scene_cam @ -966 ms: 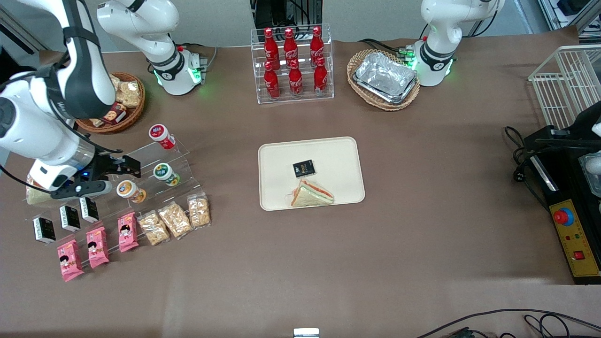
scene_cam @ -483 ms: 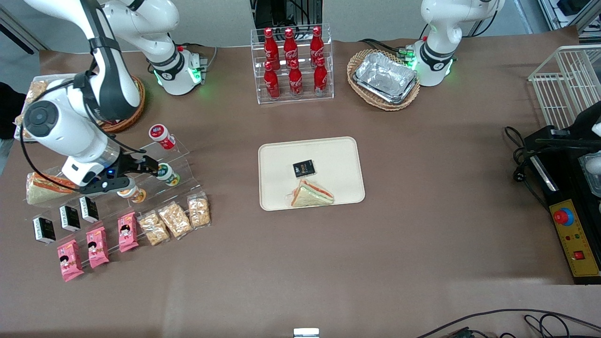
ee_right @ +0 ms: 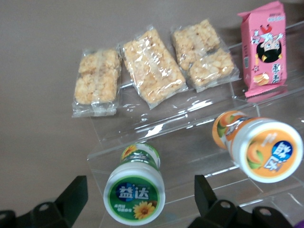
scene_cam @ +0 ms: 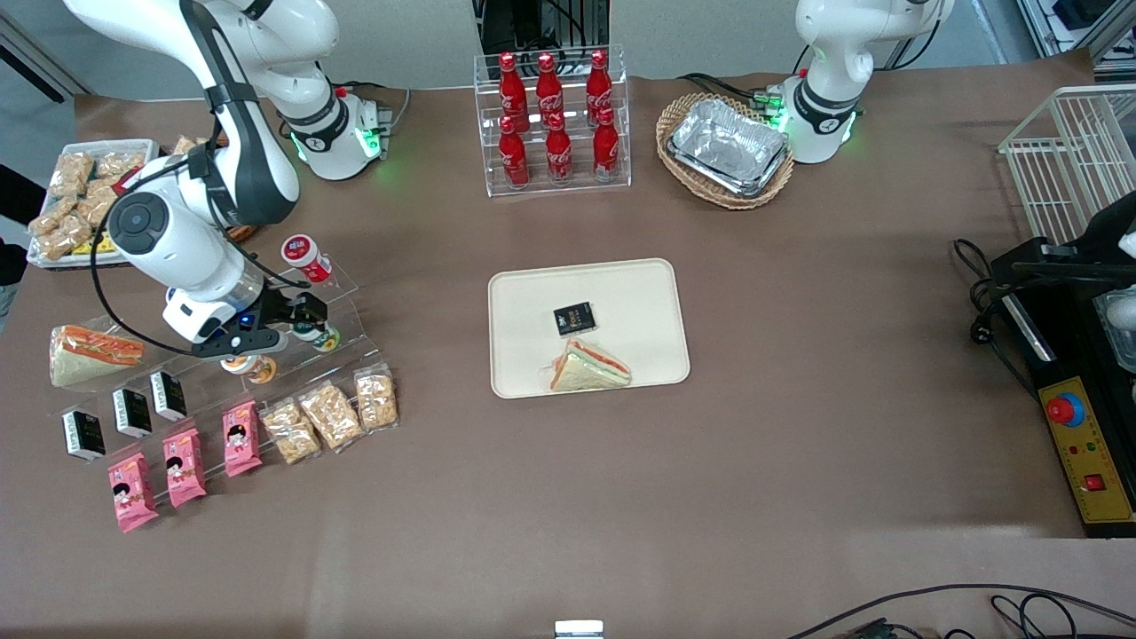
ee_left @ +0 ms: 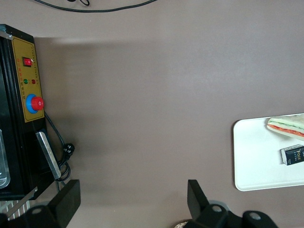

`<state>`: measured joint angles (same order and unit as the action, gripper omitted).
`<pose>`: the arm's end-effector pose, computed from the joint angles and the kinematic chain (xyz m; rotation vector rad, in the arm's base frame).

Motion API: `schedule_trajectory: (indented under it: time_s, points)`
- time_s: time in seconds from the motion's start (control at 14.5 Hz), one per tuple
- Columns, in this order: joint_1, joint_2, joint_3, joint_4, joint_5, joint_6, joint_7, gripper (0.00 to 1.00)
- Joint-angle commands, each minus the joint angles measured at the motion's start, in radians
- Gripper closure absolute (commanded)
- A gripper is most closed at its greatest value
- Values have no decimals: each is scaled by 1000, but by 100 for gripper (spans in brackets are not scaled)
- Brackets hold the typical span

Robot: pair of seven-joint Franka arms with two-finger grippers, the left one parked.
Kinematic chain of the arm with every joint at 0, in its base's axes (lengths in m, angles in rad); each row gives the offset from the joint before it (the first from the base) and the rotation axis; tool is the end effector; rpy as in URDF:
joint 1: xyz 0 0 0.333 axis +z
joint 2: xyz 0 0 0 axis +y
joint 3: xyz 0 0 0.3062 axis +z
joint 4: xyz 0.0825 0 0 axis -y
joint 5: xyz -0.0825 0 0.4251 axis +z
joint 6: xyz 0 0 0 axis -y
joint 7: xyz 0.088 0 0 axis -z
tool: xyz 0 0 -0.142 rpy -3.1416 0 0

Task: Place green gum on tray
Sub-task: 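Lower the open right gripper around the green-labelled gum jar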

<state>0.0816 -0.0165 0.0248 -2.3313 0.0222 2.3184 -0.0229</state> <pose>0.5315 0.0577 0.2716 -3.1205 -0.1784 -0.0046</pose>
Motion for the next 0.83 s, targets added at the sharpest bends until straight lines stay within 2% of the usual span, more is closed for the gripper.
schedule_trajectory:
  time_s: [0.0,0.55,0.76]
  points:
    - [12,-54,-2,-94,24,77,8,0]
    - [30,-69,-2,-169,24,160,8,2]
    - [33,-66,-2,-169,24,164,8,52]
